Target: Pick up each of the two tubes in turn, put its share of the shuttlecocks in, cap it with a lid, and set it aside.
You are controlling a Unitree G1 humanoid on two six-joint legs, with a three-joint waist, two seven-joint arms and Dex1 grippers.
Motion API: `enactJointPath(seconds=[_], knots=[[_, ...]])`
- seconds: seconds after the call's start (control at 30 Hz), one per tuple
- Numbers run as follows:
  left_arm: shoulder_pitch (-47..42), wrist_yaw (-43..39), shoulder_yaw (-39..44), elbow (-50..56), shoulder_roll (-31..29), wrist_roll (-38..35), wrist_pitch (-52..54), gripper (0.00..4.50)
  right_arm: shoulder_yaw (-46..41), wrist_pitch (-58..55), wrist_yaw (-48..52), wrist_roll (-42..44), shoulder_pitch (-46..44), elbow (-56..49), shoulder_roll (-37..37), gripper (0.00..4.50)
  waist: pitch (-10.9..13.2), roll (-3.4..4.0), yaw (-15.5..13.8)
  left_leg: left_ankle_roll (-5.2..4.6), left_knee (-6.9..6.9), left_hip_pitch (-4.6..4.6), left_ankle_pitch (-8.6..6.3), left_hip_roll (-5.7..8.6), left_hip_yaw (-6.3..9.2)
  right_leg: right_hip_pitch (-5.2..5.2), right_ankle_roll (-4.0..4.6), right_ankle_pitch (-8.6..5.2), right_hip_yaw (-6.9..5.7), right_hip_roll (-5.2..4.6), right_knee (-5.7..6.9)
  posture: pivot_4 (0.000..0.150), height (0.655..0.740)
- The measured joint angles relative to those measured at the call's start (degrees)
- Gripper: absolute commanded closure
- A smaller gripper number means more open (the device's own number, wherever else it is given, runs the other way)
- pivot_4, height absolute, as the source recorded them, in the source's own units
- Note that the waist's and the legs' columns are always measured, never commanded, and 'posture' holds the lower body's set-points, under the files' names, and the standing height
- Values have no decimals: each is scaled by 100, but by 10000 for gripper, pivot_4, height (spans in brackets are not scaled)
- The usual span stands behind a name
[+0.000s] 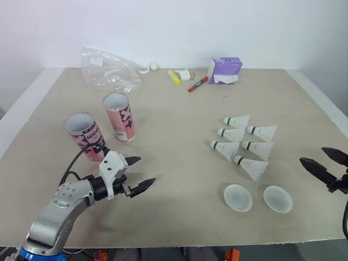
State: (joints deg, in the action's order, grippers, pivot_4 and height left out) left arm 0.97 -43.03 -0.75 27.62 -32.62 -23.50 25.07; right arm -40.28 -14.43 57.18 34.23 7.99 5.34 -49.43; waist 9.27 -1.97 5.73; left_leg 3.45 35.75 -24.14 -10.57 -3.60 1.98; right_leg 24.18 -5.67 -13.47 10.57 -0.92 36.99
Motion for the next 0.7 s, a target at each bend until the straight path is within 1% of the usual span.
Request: enactJointPath(seconds=[0.27,0.7], knots=[[-316,-248,-22,-7,-75,-54,-2,0,0,-12,-115,-13,21,-133,51,946,0,0,1,0,-1,0,0,1,0,-1,0,0,0,0,0,1500,7400],[-573,-279,-115,-32,-51,-155,26,0,-9,-106,-127,2,95,-191,63,946,0,0,1,0,0,0,0,1,0,-1,-1,0,0,0,0,1500,7400]])
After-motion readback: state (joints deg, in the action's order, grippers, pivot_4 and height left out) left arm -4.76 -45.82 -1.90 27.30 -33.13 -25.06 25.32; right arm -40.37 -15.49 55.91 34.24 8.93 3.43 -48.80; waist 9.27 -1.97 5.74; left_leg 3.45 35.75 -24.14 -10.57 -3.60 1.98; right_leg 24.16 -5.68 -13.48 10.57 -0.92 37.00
